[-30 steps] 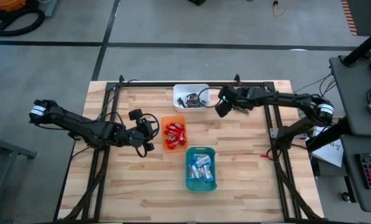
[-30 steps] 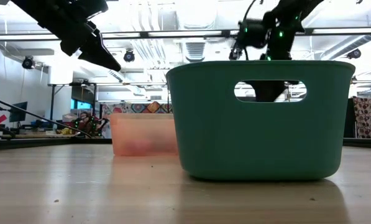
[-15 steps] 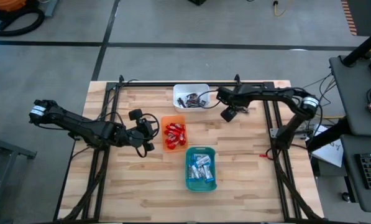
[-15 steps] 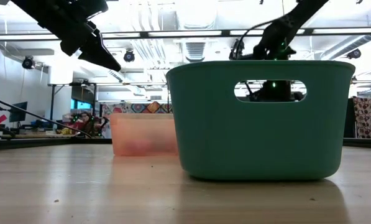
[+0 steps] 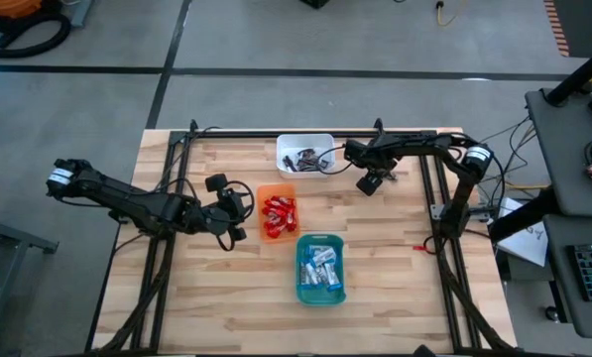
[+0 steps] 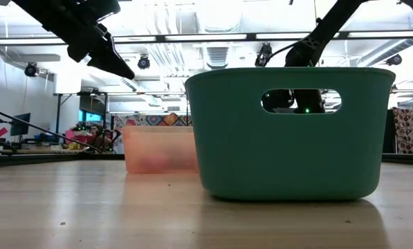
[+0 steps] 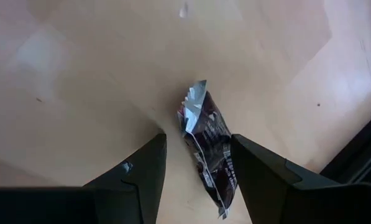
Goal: Sort candy
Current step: Put the brown chocolate bar into the white bin
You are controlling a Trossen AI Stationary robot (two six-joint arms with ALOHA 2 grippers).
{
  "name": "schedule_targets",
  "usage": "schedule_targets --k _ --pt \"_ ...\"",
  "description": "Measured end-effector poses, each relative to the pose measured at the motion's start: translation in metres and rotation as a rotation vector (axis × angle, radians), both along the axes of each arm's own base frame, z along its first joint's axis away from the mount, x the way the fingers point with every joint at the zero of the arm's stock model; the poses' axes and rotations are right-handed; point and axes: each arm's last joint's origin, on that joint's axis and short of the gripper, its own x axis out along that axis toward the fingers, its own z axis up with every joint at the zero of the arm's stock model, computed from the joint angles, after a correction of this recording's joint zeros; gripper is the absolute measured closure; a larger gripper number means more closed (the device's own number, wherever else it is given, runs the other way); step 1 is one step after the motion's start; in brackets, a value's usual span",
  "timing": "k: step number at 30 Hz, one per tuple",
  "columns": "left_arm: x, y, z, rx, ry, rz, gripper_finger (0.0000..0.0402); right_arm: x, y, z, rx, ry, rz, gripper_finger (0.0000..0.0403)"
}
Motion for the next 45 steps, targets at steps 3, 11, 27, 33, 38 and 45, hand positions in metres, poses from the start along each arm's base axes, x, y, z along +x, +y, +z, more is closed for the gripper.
schedule_targets --k 3,11,27,33,38,45 --pt "0.000 0.000 0.000 0.000 0.001 0.000 0.0272 0.000 0.000 0.000 0.002 0.000 0.014 0.0238" --pt "0.000 0.000 0.000 0.000 0.001 0.000 0.0272 -0.001 -0.001 0.001 -0.006 -0.001 0.019 0.0320" --pt "0.000 0.000 0.000 0.000 0.001 0.000 0.0272 -0.004 0.001 0.028 -0.048 -0.071 0.022 0.0375" --pt "0.000 0.000 0.000 0.000 0.001 0.000 0.0272 -0.001 0.000 0.069 -0.152 -0.221 0.013 0.0375" --pt "0.000 0.000 0.000 0.000 0.001 0.000 0.0272 0.005 0.000 0.101 -0.225 -0.482 0.052 0.0375" --pt "0.000 0.000 0.000 0.000 0.001 0.000 0.0272 0.014 0.002 0.130 -0.331 -0.896 0.185 0.0374"
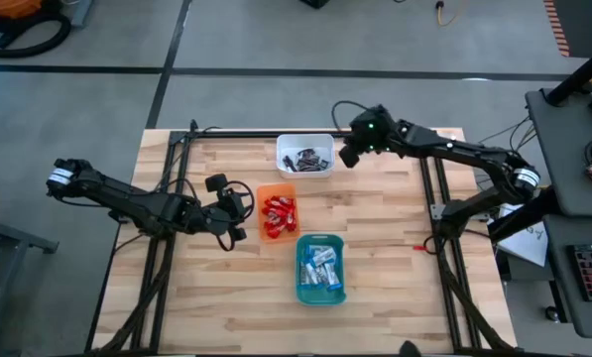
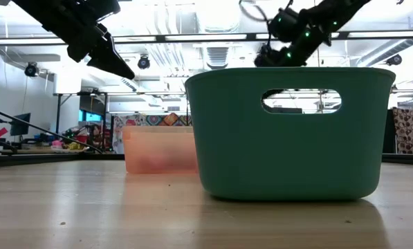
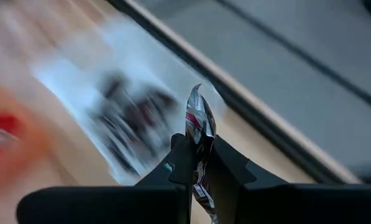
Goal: Sort candy
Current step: Put the brown chocolate bar into the white bin
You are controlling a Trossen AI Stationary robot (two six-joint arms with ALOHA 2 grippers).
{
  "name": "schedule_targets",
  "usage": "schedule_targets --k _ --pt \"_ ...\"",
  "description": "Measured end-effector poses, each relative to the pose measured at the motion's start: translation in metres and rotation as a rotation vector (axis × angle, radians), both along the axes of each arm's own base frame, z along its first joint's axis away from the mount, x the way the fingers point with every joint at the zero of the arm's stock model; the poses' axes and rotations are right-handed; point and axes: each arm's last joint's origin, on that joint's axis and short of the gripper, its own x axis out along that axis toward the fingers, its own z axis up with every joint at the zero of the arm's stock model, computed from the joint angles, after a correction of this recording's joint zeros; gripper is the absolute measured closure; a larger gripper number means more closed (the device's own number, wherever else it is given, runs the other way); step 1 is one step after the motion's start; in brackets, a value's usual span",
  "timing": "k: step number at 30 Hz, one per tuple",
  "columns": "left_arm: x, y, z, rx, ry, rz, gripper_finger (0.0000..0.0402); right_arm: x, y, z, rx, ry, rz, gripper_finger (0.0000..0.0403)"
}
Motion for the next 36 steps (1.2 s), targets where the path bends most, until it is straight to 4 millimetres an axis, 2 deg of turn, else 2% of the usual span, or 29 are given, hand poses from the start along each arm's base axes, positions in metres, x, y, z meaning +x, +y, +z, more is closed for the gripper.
schedule_targets --k 6,11,21,26,32,36 --pt "0.000 0.000 0.000 0.000 0.000 0.000 0.0272 0.019 0.003 -0.003 -0.139 -0.334 0.183 0.0374" --pt "0.000 0.000 0.000 0.000 0.000 0.000 0.0272 0.027 0.002 -0.021 -0.214 -0.438 0.199 0.0374" --pt "0.000 0.000 0.000 0.000 0.000 0.000 0.0272 0.042 -0.007 -0.052 -0.157 -0.451 0.159 0.0373" --pt "0.000 0.000 0.000 0.000 0.000 0.000 0.0272 0.045 -0.011 -0.064 -0.127 -0.434 0.143 0.0355" --pt "0.000 0.000 0.000 0.000 0.000 0.000 0.0272 0.046 -0.012 -0.070 -0.112 -0.423 0.111 0.0322" --pt "0.000 0.000 0.000 -0.001 -0.001 0.001 0.0272 0.046 -0.012 -0.070 -0.110 -0.426 0.109 0.0315"
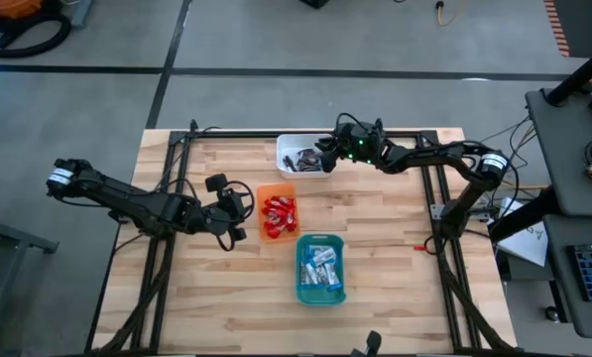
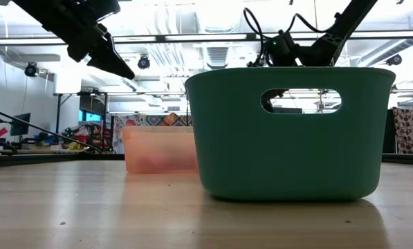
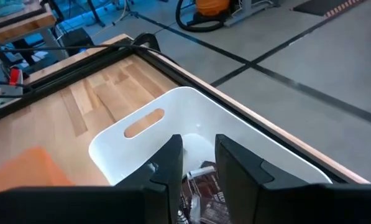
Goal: Sort candy
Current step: Put the brown chocolate bar into the white bin, then return to Home Position
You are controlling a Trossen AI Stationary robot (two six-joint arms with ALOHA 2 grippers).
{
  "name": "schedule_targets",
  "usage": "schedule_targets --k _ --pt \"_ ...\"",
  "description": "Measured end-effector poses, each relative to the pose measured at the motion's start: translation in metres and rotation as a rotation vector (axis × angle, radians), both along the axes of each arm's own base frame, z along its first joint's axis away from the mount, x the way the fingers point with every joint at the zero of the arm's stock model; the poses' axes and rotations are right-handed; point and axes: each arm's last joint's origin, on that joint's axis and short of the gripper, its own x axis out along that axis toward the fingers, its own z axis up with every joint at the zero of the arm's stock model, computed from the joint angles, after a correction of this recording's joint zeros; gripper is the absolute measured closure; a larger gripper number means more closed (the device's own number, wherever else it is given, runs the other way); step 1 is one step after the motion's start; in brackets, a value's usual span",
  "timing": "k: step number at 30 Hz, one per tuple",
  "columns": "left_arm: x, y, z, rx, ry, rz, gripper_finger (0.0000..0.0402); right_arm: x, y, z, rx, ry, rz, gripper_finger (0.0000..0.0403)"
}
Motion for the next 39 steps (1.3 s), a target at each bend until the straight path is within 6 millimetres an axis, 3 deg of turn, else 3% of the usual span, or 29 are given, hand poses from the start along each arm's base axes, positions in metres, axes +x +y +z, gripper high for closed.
schedule_targets --k 5,8,16,20,26,39 --pt "0.000 0.000 0.000 -0.013 -0.009 0.006 0.0272 0.000 0.001 0.002 0.017 -0.014 0.003 0.0316" --pt "0.000 -0.004 -0.001 -0.045 0.011 -0.057 0.0272 0.000 0.006 0.011 0.000 -0.039 0.099 0.0320" --pt "-0.002 -0.015 -0.027 -0.105 -0.049 -0.361 0.0275 -0.007 0.055 0.031 -0.160 -0.057 0.322 0.0342" --pt "-0.016 -0.011 -0.035 -0.082 -0.084 -0.421 0.0286 -0.025 0.076 0.036 -0.225 -0.070 0.374 0.0350" --pt "-0.043 0.003 -0.023 -0.025 -0.206 -0.420 0.0308 -0.063 0.094 0.043 -0.275 -0.120 0.375 0.0351" --pt "-0.094 0.019 -0.027 -0.015 -0.472 -0.402 0.0326 -0.115 0.116 0.028 -0.297 -0.179 0.367 0.0355"
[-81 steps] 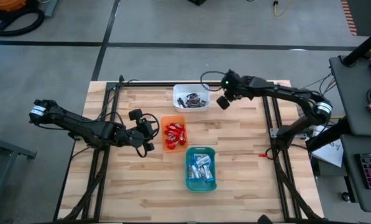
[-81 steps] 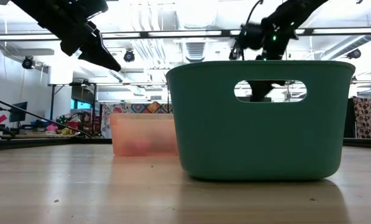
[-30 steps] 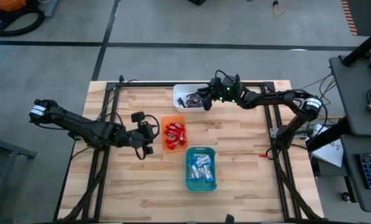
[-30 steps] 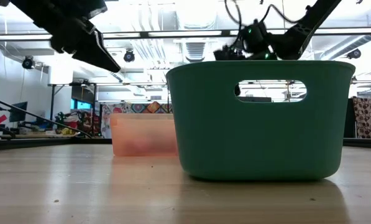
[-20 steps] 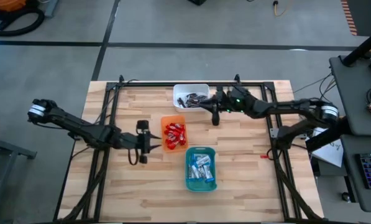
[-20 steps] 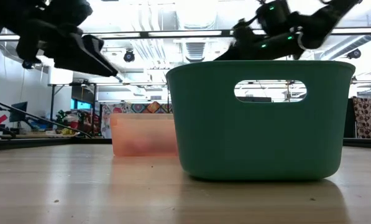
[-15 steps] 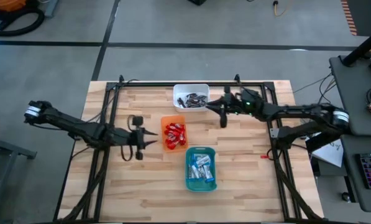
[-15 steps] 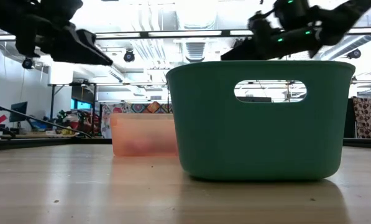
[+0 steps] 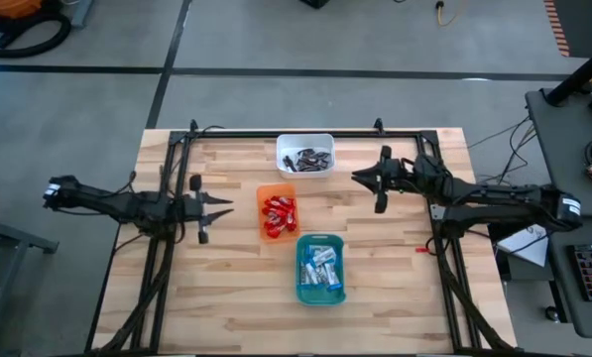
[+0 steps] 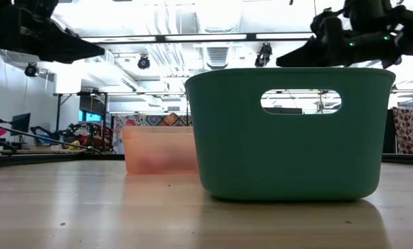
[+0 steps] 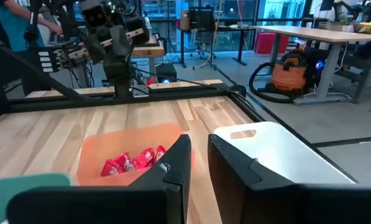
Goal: Sort candy
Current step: Return to Home Position
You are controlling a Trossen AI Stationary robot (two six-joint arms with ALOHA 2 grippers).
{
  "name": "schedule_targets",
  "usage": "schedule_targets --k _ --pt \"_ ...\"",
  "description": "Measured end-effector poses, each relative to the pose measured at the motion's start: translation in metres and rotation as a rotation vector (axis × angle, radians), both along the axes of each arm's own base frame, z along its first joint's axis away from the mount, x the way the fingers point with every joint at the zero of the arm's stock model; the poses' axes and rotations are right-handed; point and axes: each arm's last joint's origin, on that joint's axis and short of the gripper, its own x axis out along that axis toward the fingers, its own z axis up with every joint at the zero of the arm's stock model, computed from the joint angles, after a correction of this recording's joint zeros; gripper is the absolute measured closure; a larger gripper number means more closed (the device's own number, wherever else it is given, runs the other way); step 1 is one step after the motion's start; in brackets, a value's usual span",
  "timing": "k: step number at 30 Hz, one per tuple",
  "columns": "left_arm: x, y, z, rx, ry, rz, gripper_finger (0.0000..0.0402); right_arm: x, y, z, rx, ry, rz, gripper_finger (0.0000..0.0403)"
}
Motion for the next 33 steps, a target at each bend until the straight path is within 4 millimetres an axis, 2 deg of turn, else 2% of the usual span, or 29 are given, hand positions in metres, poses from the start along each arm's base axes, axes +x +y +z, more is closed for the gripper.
schedule_targets --k 6,12,20,25,33 --pt "-0.013 0.003 0.001 -0.001 -0.035 -0.001 0.0326 -0.012 0.005 -0.009 -0.004 -0.010 0.000 0.0355" --pt "-0.022 0.005 0.002 -0.013 -0.087 0.000 0.0326 -0.018 0.008 -0.009 -0.007 -0.032 -0.001 0.0356" --pt "-0.025 0.006 -0.020 -0.035 -0.166 0.004 0.0326 -0.019 0.008 -0.008 -0.024 -0.034 0.001 0.0355" --pt "-0.023 0.006 -0.023 -0.014 -0.156 0.006 0.0326 -0.020 0.011 -0.007 -0.052 -0.046 0.103 0.0355" --pt "-0.018 0.003 -0.037 -0.022 -0.180 -0.047 0.0326 -0.028 0.015 -0.009 -0.097 -0.069 0.107 0.0366"
